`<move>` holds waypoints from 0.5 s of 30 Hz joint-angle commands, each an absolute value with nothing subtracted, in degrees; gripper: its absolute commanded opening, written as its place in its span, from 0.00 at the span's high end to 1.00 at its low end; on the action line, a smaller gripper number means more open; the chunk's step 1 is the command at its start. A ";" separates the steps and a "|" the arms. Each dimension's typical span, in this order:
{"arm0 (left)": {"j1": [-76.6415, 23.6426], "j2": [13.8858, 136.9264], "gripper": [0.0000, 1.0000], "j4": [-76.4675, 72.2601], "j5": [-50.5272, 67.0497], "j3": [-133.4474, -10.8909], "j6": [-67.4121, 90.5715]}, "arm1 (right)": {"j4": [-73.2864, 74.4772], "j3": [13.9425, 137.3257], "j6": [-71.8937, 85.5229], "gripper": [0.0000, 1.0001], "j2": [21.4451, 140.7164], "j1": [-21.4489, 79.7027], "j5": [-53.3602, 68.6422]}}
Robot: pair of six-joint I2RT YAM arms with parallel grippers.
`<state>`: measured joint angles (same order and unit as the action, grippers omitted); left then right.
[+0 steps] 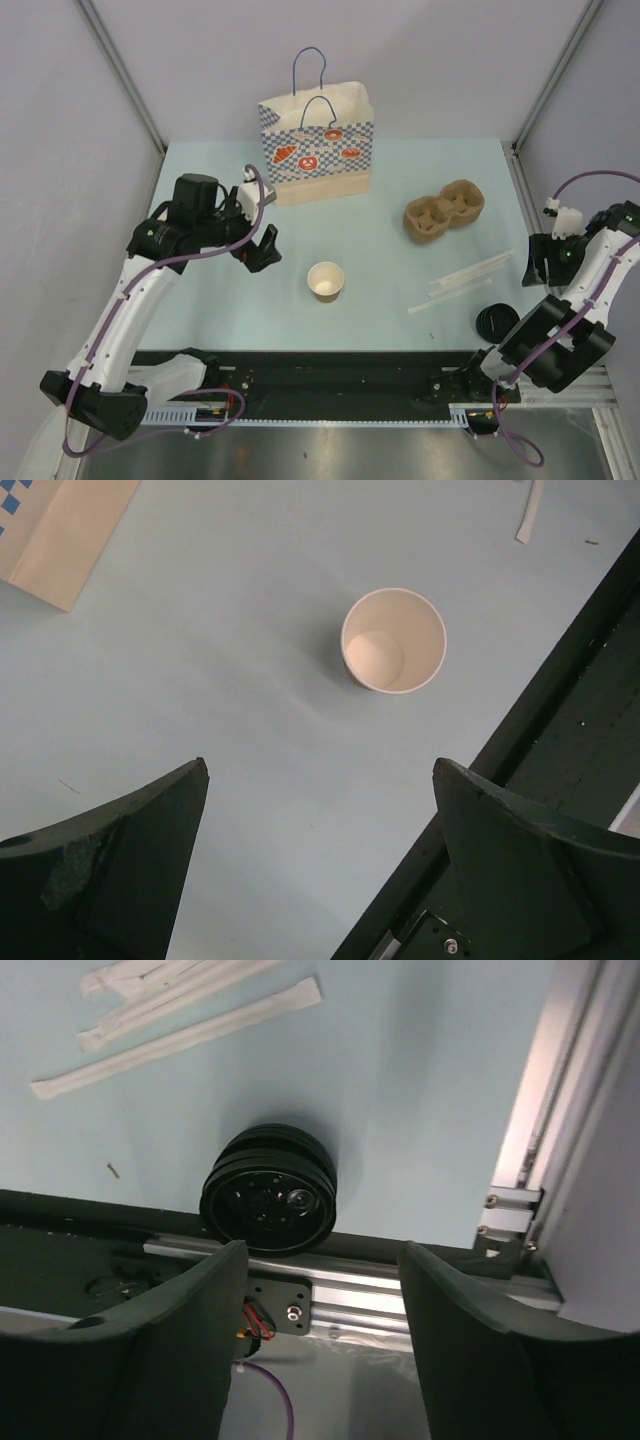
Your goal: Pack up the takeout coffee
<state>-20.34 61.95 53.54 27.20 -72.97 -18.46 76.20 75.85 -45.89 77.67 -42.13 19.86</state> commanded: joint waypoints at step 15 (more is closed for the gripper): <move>-22.85 63.90 0.00 59.59 24.70 -76.20 -20.83 | 67.16 58.45 -39.91 0.50 74.79 -41.75 16.08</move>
<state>-21.96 63.77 58.43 25.50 -74.08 -19.57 72.60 60.49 -43.11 76.93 -41.95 16.91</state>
